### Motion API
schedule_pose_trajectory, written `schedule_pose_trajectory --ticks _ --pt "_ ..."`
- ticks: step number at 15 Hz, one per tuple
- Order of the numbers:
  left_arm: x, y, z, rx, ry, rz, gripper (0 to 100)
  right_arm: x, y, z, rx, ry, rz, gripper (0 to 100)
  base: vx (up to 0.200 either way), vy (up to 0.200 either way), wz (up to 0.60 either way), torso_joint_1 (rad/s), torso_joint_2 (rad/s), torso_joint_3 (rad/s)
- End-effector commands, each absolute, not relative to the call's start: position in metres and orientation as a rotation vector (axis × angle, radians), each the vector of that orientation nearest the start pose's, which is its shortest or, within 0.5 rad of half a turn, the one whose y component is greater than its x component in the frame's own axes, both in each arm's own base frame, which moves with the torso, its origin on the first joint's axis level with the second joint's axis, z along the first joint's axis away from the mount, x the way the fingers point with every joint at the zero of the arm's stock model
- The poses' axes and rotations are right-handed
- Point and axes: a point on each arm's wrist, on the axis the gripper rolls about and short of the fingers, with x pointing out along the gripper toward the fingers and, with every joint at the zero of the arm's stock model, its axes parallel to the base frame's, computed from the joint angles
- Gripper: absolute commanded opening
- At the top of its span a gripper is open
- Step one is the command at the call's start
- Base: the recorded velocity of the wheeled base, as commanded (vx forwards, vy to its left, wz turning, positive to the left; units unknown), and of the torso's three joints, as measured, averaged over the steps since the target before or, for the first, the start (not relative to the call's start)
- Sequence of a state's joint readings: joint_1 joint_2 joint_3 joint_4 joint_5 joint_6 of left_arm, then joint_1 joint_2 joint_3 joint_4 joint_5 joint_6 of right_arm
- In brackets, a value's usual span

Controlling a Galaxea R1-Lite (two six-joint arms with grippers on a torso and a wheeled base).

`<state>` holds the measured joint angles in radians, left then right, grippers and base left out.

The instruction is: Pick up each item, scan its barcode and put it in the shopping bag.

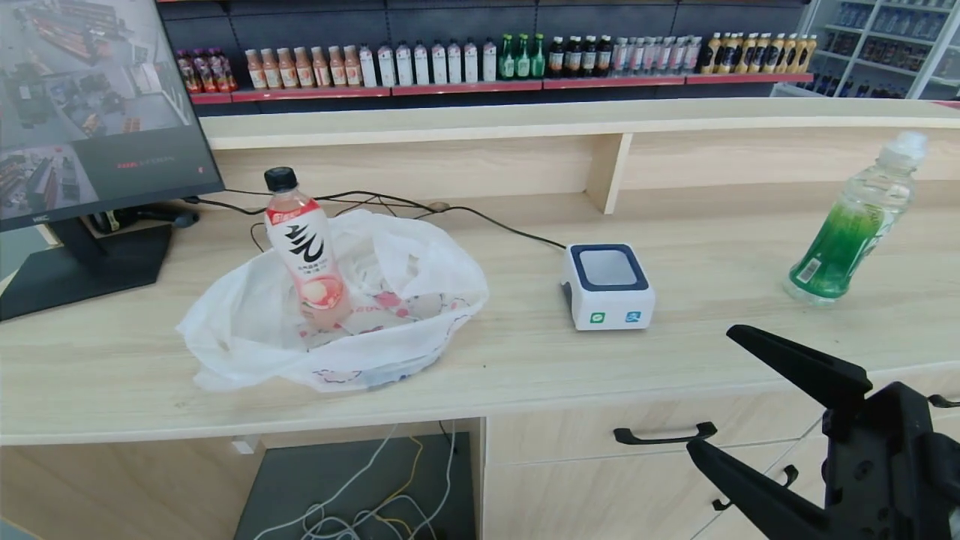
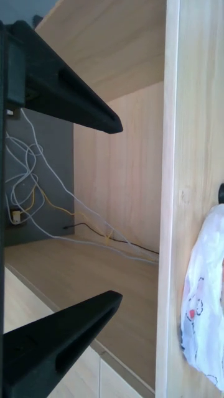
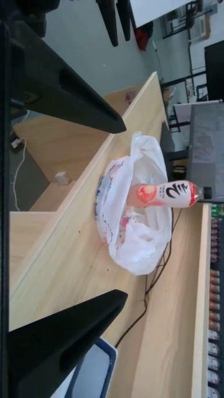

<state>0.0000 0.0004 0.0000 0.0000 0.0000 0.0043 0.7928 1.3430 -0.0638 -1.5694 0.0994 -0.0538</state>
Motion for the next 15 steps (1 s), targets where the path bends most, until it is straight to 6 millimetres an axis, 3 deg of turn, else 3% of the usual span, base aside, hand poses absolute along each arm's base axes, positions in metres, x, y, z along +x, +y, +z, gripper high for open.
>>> schedule_pose_trajectory --ticks 1,4,7,15 --pt "-0.023 0.000 0.075 0.005 0.000 0.000 100 0.108 0.113 0.175 0.053 -0.295 0.880 100 0.000 -0.200 0.00 -0.007 0.01 0.007" --pt "-0.023 0.000 0.075 0.005 0.000 0.000 100 0.110 0.115 0.172 0.049 -0.279 0.882 100 0.000 -0.200 0.00 0.004 0.00 0.002" --pt "-0.023 0.000 0.075 0.003 0.000 0.000 100 0.109 0.121 0.153 0.034 -0.165 0.921 100 0.000 -0.200 0.00 0.002 0.00 0.002" --pt "-0.023 0.000 0.075 0.003 0.000 0.000 100 0.121 0.125 0.147 0.052 -0.111 0.882 100 0.000 -0.200 0.00 0.001 0.00 0.004"
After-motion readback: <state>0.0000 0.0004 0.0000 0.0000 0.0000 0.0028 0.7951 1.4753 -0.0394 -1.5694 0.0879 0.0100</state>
